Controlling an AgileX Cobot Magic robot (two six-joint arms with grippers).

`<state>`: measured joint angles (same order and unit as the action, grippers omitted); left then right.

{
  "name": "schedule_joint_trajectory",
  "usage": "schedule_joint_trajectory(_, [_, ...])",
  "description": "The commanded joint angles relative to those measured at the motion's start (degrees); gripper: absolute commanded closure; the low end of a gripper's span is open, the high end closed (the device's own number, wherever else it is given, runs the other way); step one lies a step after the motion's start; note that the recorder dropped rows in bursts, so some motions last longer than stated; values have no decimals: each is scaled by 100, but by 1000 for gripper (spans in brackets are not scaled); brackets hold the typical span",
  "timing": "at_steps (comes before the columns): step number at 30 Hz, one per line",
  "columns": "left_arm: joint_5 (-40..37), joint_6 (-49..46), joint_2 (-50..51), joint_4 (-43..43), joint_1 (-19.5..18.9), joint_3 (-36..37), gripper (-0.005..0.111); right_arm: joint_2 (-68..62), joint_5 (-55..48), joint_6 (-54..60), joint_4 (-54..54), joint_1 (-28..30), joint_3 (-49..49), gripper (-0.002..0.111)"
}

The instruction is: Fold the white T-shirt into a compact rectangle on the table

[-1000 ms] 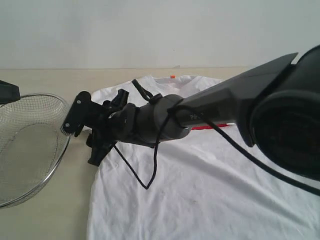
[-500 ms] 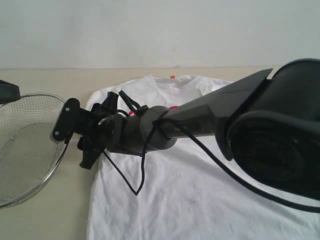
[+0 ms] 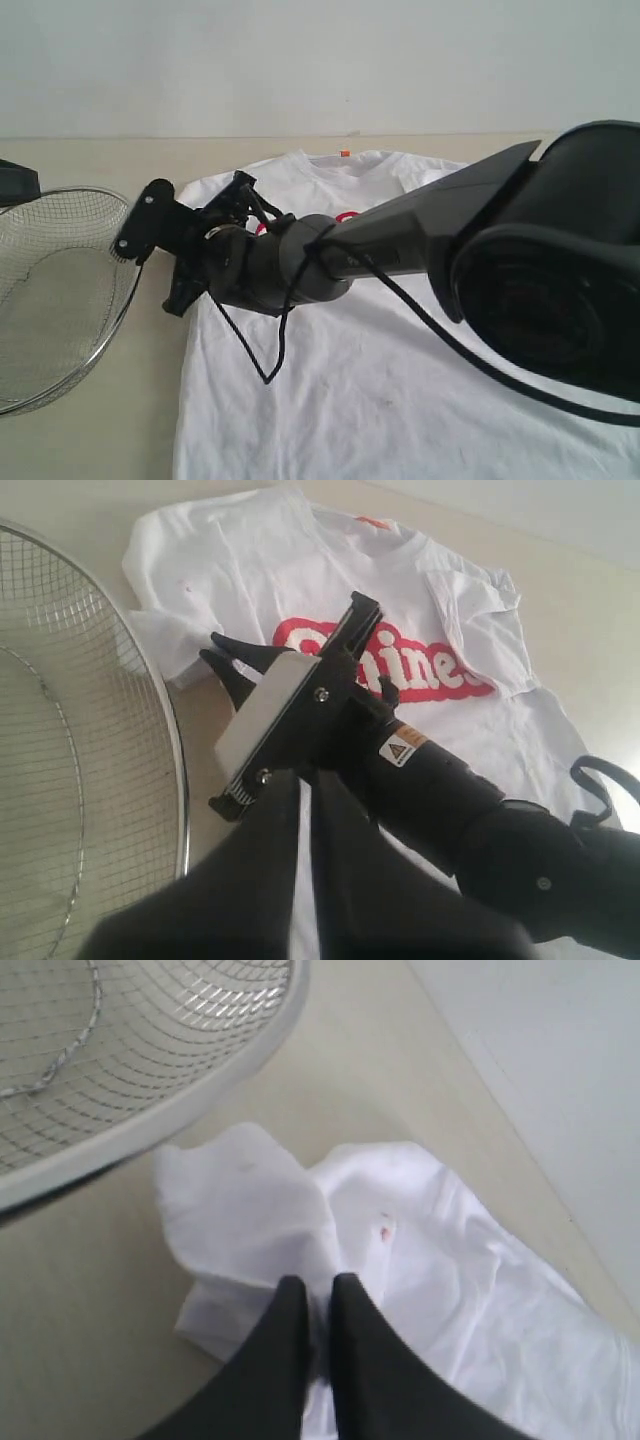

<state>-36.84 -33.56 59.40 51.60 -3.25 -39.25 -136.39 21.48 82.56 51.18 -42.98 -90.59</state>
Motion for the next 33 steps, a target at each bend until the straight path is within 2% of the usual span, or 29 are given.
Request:
schedule_joint_trajectory(1, [77,-31,-34,44,-22,24,102,268,148,27,269,8,-31,108])
schedule_joint_trajectory(8, [77,-31,-34,44,-22,24,102,399,667,142,1792,8,-31,108])
schedule_joint_trajectory(16, [106,-31,-3,54,-22,24,102,399,635,203,2837,8,-31,108])
schedule_joint_trajectory(23, [13,-117,603,388,-22,24,102,399,953,-134,3733,8,-31,108])
schedule_joint_trajectory(29, [-43,-673,844,896,-22,24,102,399,1219,-111,4836,8,-31,108])
schedule_joint_trajectory(33, [-70,-692,834,908,-22,24,102,407,1568,-264,4877,8,38,108])
